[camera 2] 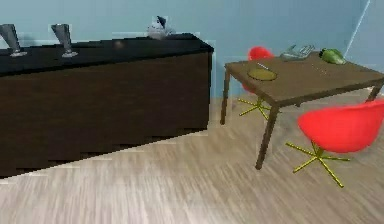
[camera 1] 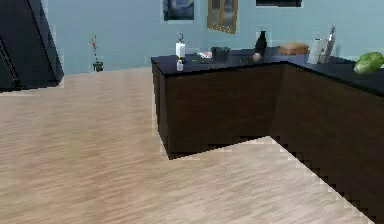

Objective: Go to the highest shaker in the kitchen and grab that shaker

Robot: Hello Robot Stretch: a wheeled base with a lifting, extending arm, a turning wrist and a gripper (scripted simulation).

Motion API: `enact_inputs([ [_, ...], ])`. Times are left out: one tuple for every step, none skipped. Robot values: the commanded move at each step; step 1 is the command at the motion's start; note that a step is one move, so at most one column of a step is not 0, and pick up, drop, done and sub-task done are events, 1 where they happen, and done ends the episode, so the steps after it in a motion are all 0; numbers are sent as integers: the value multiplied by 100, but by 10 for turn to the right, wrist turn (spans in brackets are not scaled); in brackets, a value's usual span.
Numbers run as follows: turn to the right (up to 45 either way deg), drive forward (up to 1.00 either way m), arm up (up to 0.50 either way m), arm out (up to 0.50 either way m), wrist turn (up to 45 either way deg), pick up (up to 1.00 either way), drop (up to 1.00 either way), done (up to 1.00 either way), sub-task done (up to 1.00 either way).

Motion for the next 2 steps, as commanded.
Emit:
enact_inputs([
  [60,0,0,0,0,0,0,0,0],
  [0,80,0,0,0,0,0,0,0],
])
